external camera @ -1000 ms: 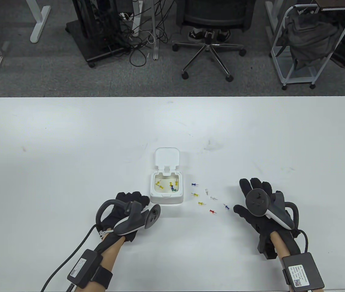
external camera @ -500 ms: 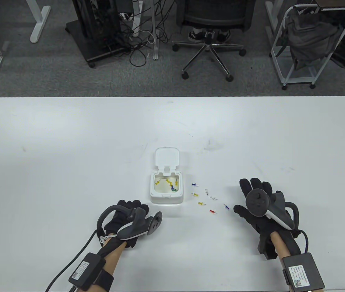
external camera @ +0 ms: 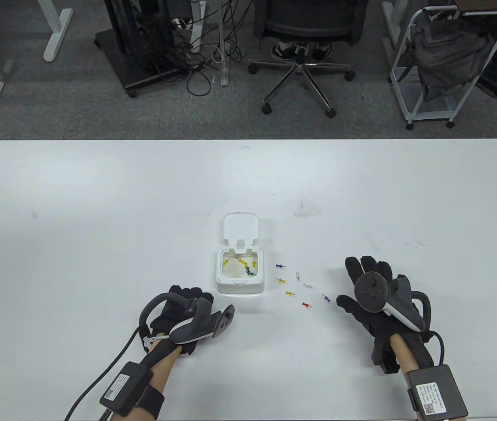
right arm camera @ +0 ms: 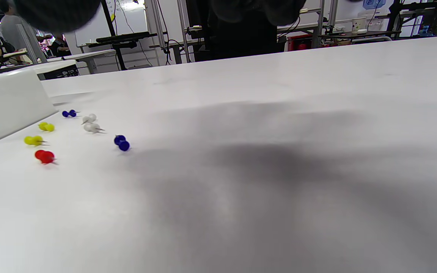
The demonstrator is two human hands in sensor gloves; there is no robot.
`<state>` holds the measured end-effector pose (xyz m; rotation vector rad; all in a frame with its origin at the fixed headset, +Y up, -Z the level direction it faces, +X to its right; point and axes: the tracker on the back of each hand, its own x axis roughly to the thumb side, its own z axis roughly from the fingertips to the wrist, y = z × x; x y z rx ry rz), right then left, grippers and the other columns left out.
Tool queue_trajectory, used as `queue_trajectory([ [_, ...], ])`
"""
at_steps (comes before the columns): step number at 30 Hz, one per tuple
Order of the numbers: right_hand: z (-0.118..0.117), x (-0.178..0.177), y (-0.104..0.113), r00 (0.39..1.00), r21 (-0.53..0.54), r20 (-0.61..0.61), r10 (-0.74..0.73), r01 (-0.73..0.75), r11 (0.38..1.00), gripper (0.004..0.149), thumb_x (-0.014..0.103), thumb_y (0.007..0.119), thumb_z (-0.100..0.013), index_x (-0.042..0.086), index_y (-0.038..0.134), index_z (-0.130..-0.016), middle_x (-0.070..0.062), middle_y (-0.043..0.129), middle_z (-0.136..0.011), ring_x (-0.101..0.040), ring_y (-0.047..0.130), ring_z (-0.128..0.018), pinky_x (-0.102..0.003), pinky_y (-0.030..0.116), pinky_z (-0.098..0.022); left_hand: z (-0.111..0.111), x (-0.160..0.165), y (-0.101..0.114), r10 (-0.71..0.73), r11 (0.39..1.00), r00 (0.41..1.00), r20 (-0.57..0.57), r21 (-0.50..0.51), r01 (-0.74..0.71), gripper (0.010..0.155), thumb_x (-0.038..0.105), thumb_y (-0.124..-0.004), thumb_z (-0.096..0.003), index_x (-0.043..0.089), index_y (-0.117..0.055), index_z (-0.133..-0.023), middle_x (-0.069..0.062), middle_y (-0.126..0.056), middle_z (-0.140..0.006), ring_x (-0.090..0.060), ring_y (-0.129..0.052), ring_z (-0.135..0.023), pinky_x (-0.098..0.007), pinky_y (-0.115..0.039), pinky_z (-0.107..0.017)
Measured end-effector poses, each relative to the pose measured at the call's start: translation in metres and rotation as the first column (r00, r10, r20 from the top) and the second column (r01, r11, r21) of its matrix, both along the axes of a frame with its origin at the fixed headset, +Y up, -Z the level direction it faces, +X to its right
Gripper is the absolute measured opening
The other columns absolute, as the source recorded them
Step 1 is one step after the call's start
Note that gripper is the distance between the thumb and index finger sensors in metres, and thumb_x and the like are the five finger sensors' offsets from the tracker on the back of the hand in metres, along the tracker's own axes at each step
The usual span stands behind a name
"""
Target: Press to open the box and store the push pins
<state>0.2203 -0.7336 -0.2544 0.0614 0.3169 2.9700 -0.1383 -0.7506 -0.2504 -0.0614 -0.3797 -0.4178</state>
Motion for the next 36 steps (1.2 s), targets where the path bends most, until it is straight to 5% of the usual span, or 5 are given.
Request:
queue_trajectory([
  [14,0.000,0.000,0.000,1.000,-0.005,0.000,-0.005,0.005,1.000,0.080,0.058,0.060,-0.044,0.029,0.018,-0.105,-0.020,0.025,-0.122,-0.055,0.032,-0.108,-0.079,0.030,-0.069,-0.039,0.023,0.054,0.162,0.986,0.986,-0.032,0.049,-0.160,0.042,0.048,-0.076,-0.0449,0.033,-0.081,-0.084,0.010,-0.094,-0.082,-0.009,-0.104,-0.056,-0.047,-0.082,-0.071],
  [29,0.000,0.001,0.000,1.000,-0.011,0.010,-0.001,0.001,1.000,0.080,0.058,0.060,-0.044,0.028,0.018,-0.105,-0.020,0.025,-0.121,-0.055,0.032,-0.108,-0.079,0.030,-0.069,-0.071,0.051,0.046,0.167,0.986,0.984,-0.062,0.035,-0.165,0.046,0.050,-0.076,-0.0458,0.032,-0.080,-0.088,0.008,-0.092,-0.087,-0.011,-0.103,-0.062,-0.048,-0.081,-0.072],
  [36,0.001,0.000,0.000,1.000,-0.013,0.007,-0.006,0.006,1.000,0.080,0.058,0.060,-0.044,0.029,0.018,-0.105,-0.019,0.025,-0.122,-0.055,0.031,-0.108,-0.079,0.030,-0.069,-0.057,0.028,0.058,0.205,0.977,0.975,-0.084,0.076,-0.199,0.054,0.053,-0.071,-0.0468,0.029,-0.075,-0.095,0.004,-0.086,-0.095,-0.014,-0.100,-0.070,-0.049,-0.078,-0.073],
])
